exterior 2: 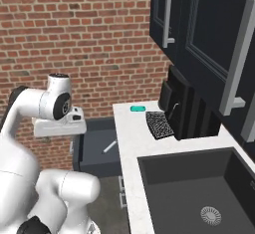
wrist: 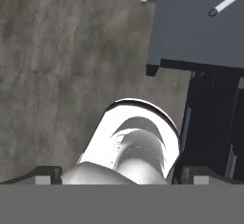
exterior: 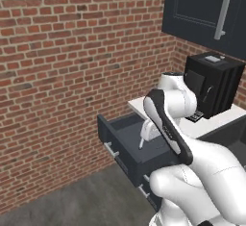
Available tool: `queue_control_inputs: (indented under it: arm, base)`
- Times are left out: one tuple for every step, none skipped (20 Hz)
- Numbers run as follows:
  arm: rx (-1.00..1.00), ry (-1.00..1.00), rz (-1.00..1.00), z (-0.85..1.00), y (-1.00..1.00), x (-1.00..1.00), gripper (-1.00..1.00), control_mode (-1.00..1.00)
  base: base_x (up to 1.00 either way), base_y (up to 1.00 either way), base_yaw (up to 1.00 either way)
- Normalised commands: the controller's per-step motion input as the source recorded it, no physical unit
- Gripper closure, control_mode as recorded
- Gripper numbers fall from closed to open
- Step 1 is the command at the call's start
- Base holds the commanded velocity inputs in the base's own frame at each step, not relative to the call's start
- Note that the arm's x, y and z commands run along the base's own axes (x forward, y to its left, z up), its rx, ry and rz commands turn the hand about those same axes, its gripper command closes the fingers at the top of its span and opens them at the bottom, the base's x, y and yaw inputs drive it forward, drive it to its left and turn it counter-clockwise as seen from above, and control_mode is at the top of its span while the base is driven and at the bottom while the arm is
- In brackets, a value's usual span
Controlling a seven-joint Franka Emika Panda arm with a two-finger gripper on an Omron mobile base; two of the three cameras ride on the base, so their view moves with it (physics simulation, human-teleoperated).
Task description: Pick the whisk from the drawer and place it on the counter.
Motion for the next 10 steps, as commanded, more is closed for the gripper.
queue_control_inputs:
  arm:
    - [0.00, 0.14, -0.11, -0.49, 0.14, 0.76, -1.00, -1.00]
    - [0.00, 0.13, -0.13, -0.62, 0.24, 0.83, -1.00, -1.00]
    - [0.02, 0.12, -0.12, -0.65, 0.16, 0.84, -1.00, -1.00]
    - [0.03, 0.10, -0.11, -0.71, 0.11, 0.85, -1.00, -1.00]
    - [0.06, 0.10, -0.09, -0.69, 0.00, 0.84, -1.00, -1.00]
    - [0.06, 0.10, -0.09, -0.66, 0.00, 0.81, -1.00, -1.00]
    - [0.05, 0.08, -0.08, -0.56, 0.00, 0.76, -1.00, -1.00]
    - [0.03, 0.05, -0.07, -0.41, 0.00, 0.73, -1.00, -1.00]
    - [0.02, 0.01, -0.07, -0.16, 0.00, 0.66, -1.00, -1.00]
    - [0.00, 0.00, -0.08, 0.00, 0.13, 0.61, -1.00, -1.00]
  base:
    - [0.00, 0.00, 0.00]
    - [0.00, 0.00, 0.00]
    - [0.00, 0.00, 0.00]
    - [0.00, 0.00, 0.00]
    - [0.00, 0.00, 0.00]
    - [0.00, 0.00, 0.00]
    - [0.00, 0.00, 0.00]
    - [0.00, 0.00, 0.00]
    - [0.00, 0.00, 0.00]
    - [0.00, 0.00, 0.00]
